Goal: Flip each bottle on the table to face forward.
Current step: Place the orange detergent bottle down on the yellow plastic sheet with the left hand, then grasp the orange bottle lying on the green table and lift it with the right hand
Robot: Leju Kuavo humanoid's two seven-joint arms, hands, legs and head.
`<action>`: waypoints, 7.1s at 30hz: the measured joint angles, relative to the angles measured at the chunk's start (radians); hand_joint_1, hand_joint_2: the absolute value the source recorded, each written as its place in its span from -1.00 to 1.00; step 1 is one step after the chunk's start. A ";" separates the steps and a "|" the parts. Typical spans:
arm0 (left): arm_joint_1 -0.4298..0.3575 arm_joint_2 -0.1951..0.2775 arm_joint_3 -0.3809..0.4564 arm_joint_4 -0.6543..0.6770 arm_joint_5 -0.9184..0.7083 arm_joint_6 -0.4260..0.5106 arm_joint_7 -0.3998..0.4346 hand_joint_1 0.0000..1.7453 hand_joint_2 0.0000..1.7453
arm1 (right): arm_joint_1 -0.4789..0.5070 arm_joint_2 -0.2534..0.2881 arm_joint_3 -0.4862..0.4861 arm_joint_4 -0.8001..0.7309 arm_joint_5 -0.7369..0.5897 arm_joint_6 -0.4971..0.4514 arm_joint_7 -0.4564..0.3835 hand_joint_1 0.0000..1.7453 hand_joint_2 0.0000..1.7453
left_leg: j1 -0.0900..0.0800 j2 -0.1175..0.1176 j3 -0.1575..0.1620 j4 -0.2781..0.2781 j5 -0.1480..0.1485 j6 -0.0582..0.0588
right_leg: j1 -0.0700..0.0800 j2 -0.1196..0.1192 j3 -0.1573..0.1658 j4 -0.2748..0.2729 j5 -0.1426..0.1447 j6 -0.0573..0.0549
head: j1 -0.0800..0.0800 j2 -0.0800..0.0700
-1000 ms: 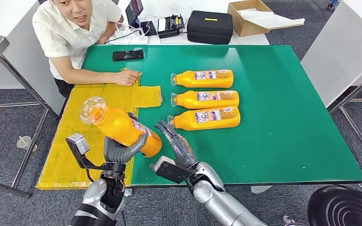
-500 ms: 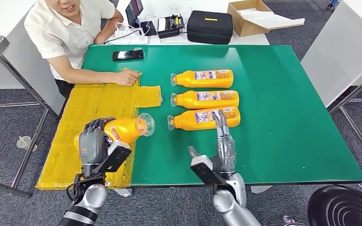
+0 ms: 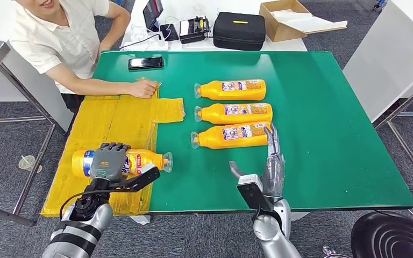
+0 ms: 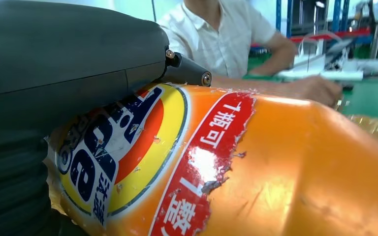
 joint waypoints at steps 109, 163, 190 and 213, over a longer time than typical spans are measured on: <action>0.096 -0.068 -0.278 -0.327 0.684 0.062 -0.427 -1.00 1.00 | -0.479 -0.216 0.084 0.744 0.520 0.253 0.346 -1.00 1.00 | -0.004 -0.001 0.002 0.001 0.000 0.002 | -0.002 -0.002 0.003 -0.001 0.000 0.001 | 0.000 0.000; 0.104 -0.080 -0.096 -0.226 1.056 -0.076 -0.423 -1.00 1.00 | -0.419 -0.383 0.172 0.554 -0.007 0.695 0.243 1.00 1.00 | -0.003 0.001 0.014 0.000 0.001 0.003 | -0.001 0.000 0.014 -0.002 0.002 0.002 | 0.000 0.000; 0.039 -0.180 -0.104 0.014 1.725 -0.578 -0.406 -1.00 1.00 | -0.391 -0.089 0.290 0.355 -0.301 0.748 0.108 1.00 1.00 | -0.002 0.001 -0.001 0.001 0.003 0.004 | -0.001 0.000 0.000 -0.001 0.004 0.000 | 0.000 0.000; 0.011 -0.201 -0.092 0.000 1.761 -0.457 -0.431 0.39 1.00 | -0.453 -0.054 0.453 0.510 -0.245 0.671 0.119 0.93 1.00 | -0.002 0.001 -0.002 0.001 0.003 0.004 | -0.001 0.000 -0.001 -0.001 0.004 0.000 | 0.000 0.000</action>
